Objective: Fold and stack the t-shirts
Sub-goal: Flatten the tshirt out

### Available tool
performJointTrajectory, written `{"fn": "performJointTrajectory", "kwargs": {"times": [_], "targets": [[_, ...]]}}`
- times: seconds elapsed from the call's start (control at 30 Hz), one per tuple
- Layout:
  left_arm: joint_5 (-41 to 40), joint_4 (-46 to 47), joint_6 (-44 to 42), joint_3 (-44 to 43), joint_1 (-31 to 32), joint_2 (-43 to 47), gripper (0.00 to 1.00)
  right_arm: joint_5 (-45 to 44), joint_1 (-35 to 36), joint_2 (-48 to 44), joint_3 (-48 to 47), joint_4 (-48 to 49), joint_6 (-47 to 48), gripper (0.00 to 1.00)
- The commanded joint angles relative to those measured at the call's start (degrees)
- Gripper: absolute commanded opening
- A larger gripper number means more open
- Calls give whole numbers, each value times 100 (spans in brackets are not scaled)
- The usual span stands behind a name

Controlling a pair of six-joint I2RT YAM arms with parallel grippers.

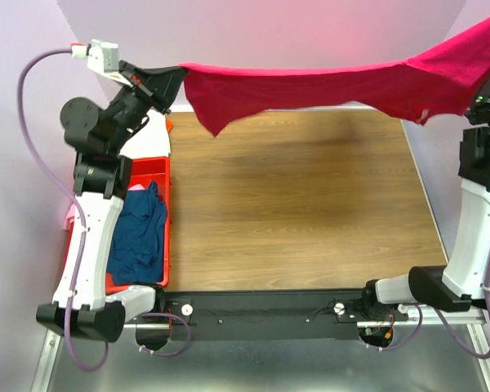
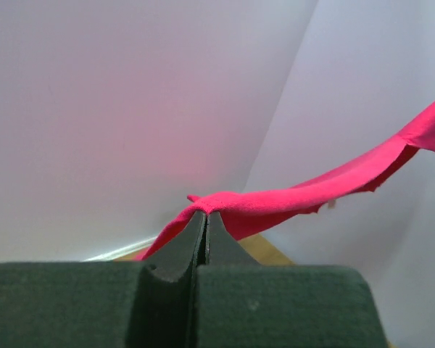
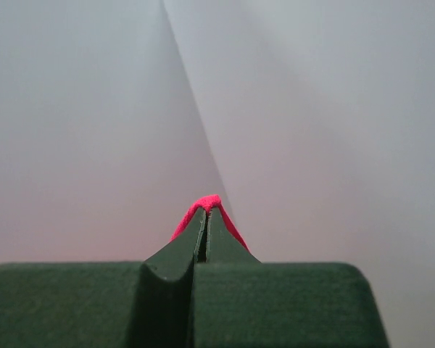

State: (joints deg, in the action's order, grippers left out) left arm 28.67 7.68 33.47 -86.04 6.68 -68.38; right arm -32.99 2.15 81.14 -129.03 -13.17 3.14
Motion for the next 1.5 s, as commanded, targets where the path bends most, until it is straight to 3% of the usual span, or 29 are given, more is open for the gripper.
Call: {"fn": "performJointTrajectory", "kwargs": {"times": [0.0, 0.27, 0.47, 0.57, 0.7, 0.77, 0.8, 0.83, 0.87, 0.9, 0.97, 1.03, 1.2, 1.47], "targets": [[-326, 137, -16, 61, -26, 447, 0, -286, -22, -55, -200, 280, 608, 1], [-195, -338, 168, -194, -44, 607, 0, -629, -22, 147, -623, 710, 1356, 1], [86, -197, 265, 438, -44, 63, 0, -621, -22, 498, 245, 728, 997, 0], [60, -381, 46, 527, -61, -639, 0, -550, -22, 902, 920, 693, 593, 0], [-63, -1144, -252, 29, -193, -2445, 0, -497, -22, 1763, 1188, 99, -91, 0], [-168, -1917, -533, -507, -211, -3187, 21, -506, -22, 2369, 1048, -368, -295, 1], [-299, -2181, -726, -1137, -202, -3852, 28, -437, -22, 2519, 995, -727, -522, 3], [-457, -2331, -1015, -1369, -176, -4102, 45, -358, -22, 2660, 1011, -853, -707, 25], [-624, -2498, -1105, -1589, -167, -4322, 49, -313, -22, 2879, 1003, -1159, -805, 40], [-695, -2595, -1263, -2000, -167, -4681, 55, -139, -22, 2968, 968, -1327, -1015, 63], [-792, -3016, -1378, -2433, -149, -4930, 58, 55, -13, 3039, 1020, -1626, -1183, 84], [-836, -3132, -1440, -2637, -97, -4984, 60, 363, -13, 2925, 1362, -1698, -1464, 95], [-643, -2905, -1484, -1666, 210, -4624, 60, 1503, -22, 2232, 2548, -1715, -2087, 95], [-379, -2799, -1431, -160, 642, -4491, 60, 2367, -13, 1677, 4589, -1707, -2932, 92]]}}
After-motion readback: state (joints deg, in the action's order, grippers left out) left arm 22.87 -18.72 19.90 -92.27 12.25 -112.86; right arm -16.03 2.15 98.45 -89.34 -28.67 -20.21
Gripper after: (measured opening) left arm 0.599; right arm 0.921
